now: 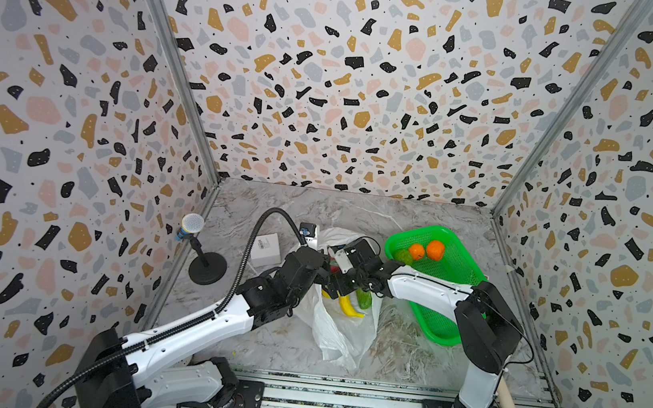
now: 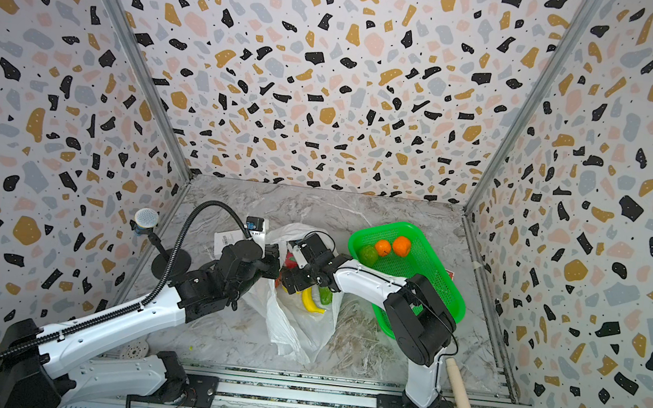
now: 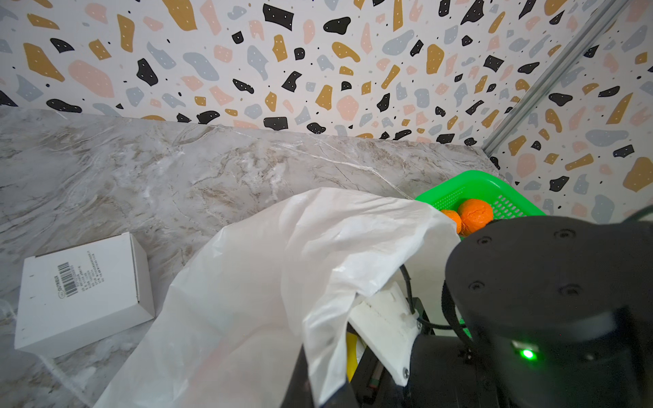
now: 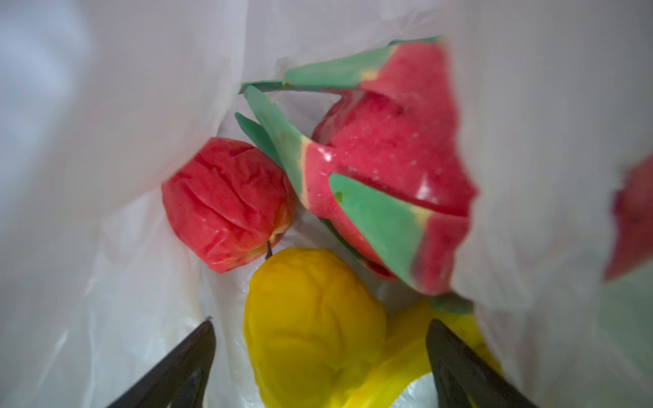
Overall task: Place the fruits into the plastic bag
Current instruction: 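Open the right gripper to release the pear into the bag, then move the right gripper back over the basket to the green fruit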
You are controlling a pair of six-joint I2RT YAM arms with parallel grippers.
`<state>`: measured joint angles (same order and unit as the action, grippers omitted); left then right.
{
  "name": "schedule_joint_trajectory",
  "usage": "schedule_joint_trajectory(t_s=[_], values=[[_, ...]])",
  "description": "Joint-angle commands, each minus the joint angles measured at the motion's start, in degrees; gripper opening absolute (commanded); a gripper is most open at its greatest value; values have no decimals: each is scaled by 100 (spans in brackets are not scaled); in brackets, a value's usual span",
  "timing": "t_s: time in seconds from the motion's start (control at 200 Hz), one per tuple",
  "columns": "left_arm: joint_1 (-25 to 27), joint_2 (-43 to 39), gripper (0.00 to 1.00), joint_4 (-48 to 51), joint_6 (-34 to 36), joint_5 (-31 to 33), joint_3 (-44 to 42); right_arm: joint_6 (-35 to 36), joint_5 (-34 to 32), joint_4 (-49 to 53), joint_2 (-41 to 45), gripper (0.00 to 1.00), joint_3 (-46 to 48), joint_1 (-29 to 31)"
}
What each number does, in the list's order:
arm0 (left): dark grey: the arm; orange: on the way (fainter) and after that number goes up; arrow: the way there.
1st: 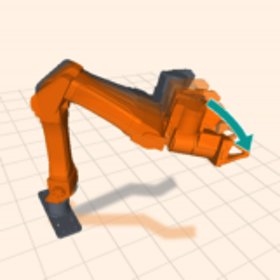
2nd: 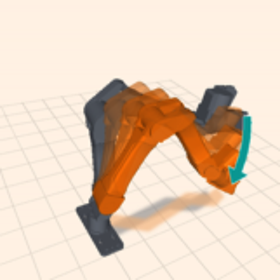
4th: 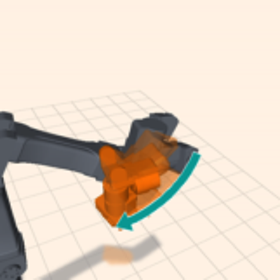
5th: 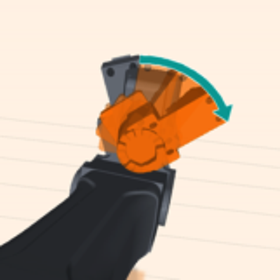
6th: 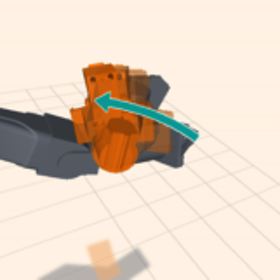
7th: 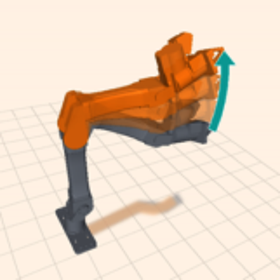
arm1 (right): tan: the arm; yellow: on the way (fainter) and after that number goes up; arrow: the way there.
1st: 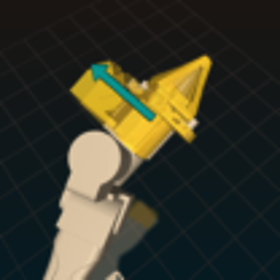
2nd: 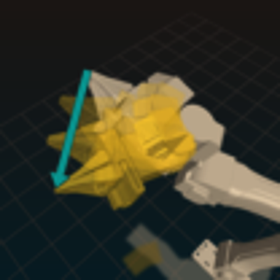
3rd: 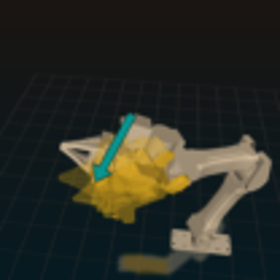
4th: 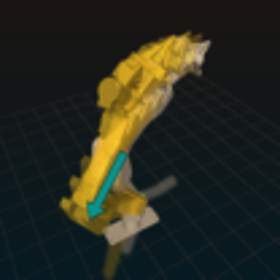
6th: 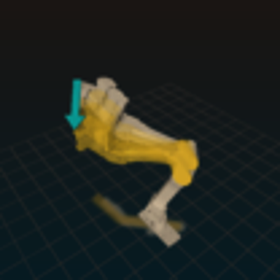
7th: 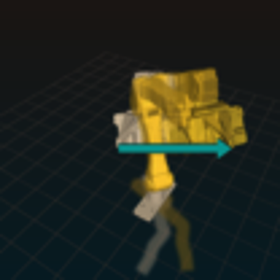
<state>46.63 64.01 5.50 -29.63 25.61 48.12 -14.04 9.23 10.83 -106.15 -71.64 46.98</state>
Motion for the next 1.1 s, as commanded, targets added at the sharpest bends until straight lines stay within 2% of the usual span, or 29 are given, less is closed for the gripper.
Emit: schedule_joint_trajectory(t_s=[0.0, 0.225, 0.446, 0.671, 0.761, 0.876, 0.996, 1.096], values=[[21, 54, 0, -72, -9, 28, 133, -155, 31, -38, 497, 95, 185, -163], [21, 95, 0, -49, -161, 50, 87, -428, 348, -394, 1051, 96, 625, -526], [18, 110, 0, -58, -217, 29, 38, -476, 460, -471, 1307, 96, 867, -567], [21, 112, 0, -56, -228, 24, 48, -327, 1585, -565, 1940, 93, 1030, -563], [16, 112, 0, -88, -245, 2, 14, -289, 1804, -589, 2361, 92, 1237, -560], [13, 112, 0, -101, -260, -18, -20, -211, 1787, -571, 2966, 92, 1566, -616], [18, 112, 0, -119, -245, -18, -38, -261, 1685, -643, 3575, 92, 1880, -962], [20, 112, 0, -137, -248, -41, -48, -502, 1053, -651, 3869, 92, 1988, -1492]])
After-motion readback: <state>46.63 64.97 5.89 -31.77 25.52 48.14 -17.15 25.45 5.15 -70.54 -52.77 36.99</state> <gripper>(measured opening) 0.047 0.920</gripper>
